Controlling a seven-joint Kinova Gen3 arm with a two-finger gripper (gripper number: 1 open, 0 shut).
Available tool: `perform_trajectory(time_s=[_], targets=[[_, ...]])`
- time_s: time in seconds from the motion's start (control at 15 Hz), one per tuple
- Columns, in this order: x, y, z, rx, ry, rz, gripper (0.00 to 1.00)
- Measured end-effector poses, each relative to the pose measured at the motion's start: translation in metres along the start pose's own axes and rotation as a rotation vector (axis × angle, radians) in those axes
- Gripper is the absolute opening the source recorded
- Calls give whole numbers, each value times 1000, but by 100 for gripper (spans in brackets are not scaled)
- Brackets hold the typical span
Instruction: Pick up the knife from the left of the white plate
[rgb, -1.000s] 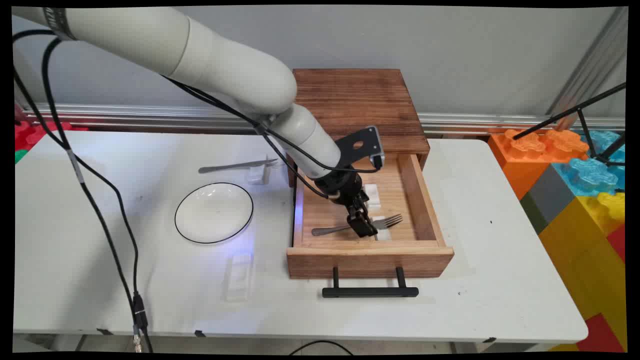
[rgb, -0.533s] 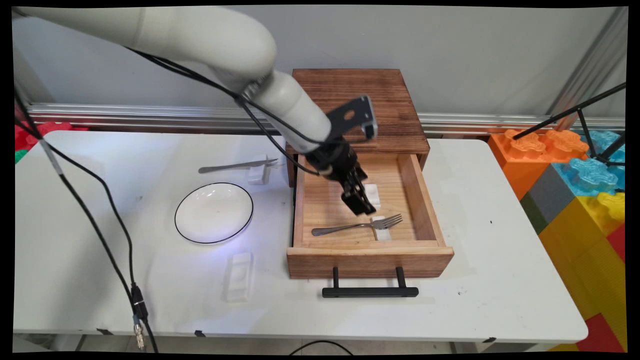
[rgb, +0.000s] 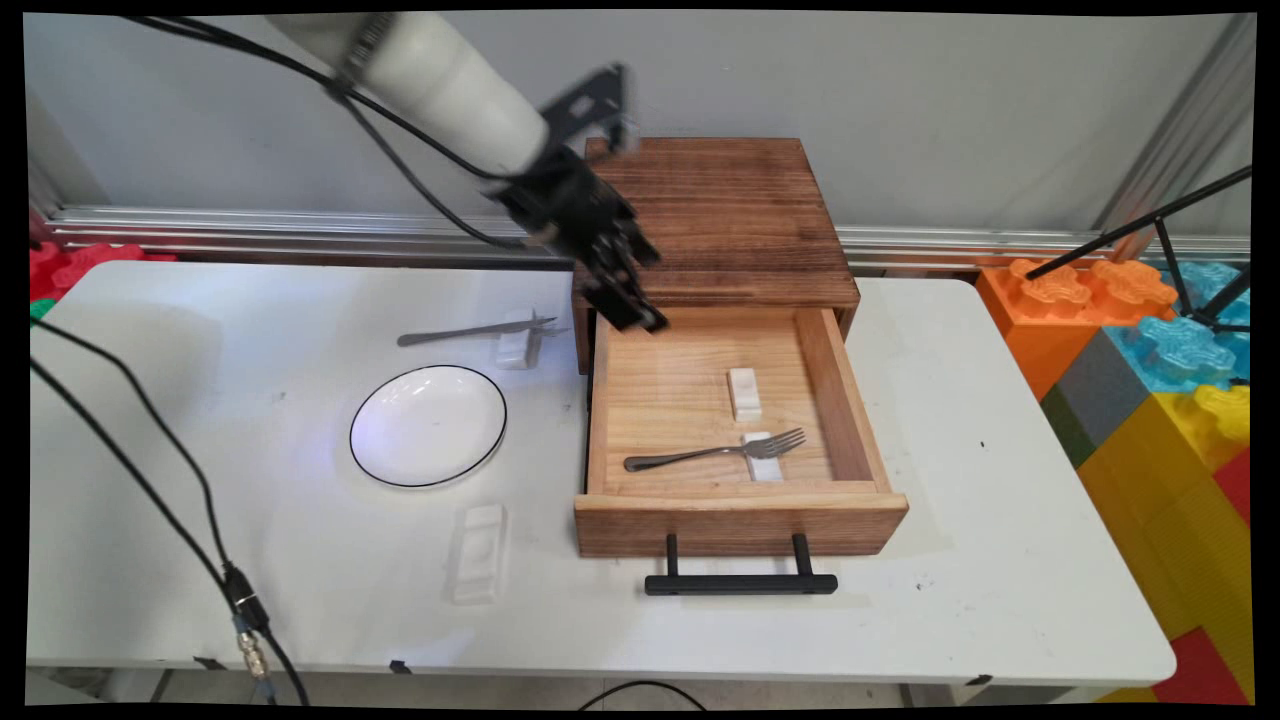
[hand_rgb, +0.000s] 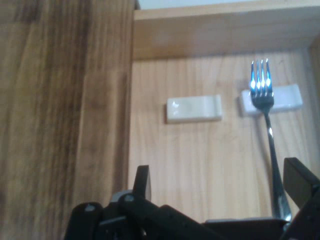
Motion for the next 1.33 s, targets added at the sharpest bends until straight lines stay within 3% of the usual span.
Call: perform_trajectory(time_s=[0.33,0.73,1.33], targets=[[-47,-35,-59,42,-14,3,100],[-115,-73,-102,98,-46,0,100],[-209,-96,-105,62,-80,43,100]])
